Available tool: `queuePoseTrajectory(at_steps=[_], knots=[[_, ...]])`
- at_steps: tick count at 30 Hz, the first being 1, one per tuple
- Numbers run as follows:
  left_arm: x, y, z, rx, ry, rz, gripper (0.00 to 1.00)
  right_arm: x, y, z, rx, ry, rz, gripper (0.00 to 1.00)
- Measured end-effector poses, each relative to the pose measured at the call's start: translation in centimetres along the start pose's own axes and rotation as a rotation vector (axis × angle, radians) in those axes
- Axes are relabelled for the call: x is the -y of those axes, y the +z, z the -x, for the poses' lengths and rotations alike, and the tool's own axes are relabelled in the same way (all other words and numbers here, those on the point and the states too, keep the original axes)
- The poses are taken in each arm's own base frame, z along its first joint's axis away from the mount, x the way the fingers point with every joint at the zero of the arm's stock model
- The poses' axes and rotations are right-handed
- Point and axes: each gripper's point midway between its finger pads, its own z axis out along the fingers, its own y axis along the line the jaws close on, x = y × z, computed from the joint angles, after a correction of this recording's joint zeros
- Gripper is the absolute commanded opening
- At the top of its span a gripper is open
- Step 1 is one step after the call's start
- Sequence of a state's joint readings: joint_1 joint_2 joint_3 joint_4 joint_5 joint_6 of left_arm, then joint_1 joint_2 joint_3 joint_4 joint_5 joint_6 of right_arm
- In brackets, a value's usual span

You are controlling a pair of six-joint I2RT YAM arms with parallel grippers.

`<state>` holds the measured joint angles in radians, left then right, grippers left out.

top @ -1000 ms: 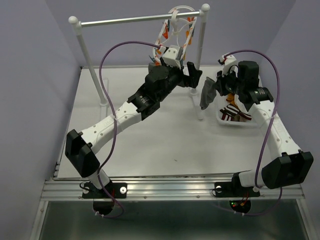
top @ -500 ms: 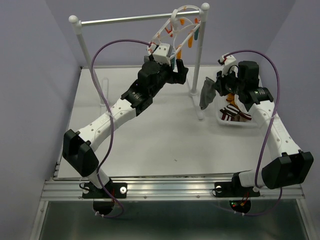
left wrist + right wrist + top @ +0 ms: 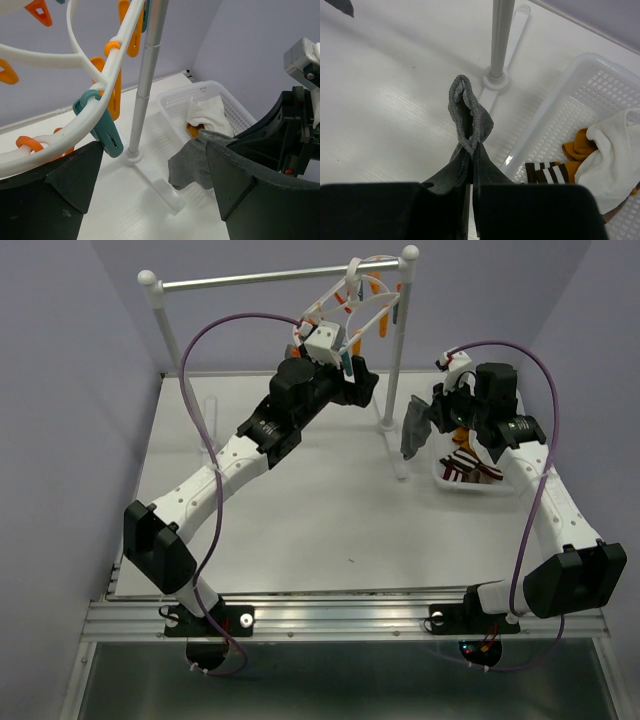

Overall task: Clip the socks to the hanger
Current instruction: Pick up the sock from the bin.

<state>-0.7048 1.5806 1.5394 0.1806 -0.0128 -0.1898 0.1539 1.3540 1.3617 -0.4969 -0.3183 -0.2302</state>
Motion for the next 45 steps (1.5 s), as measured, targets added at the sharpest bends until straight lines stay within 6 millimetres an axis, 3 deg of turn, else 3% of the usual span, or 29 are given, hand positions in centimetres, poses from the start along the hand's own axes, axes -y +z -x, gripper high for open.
queuePoseTrajectory(at_steps=[18,21,23,30,38,41,45], knots=[[2.6,-5.3,0.5,-0.037,0.062,-0.171,0.99,-0.8,0.0,0.2,0.011,0.002,0.047,0.01],[2.3,-5.3,0.6,-0.033,0.062,-0.172,0.93,-1.0,0.0,0.3,0.014,0.002,0.058,0.01],[1.7,-5.0,0.6,-0.030,0.058,-0.168,0.81,-1.1,0.0,0.3,0.015,0.002,0.064,0.01],[-0.3,-3.2,-1.5,-0.077,0.059,-0.159,0.80,-1.3,0.0,0.3,0.017,0.001,0.073,0.01],[0.0,-3.7,-2.4,-0.070,0.067,-0.230,0.91,-1.6,-0.6,0.8,0.036,-0.010,0.081,0.01],[-0.1,-3.8,-1.8,-0.057,0.047,-0.266,0.99,-1.7,-0.7,0.9,0.041,-0.011,0.085,0.01],[-0.8,-3.7,-0.6,-0.027,0.021,-0.306,0.99,-1.8,-0.7,0.9,0.042,-0.014,0.092,0.01]])
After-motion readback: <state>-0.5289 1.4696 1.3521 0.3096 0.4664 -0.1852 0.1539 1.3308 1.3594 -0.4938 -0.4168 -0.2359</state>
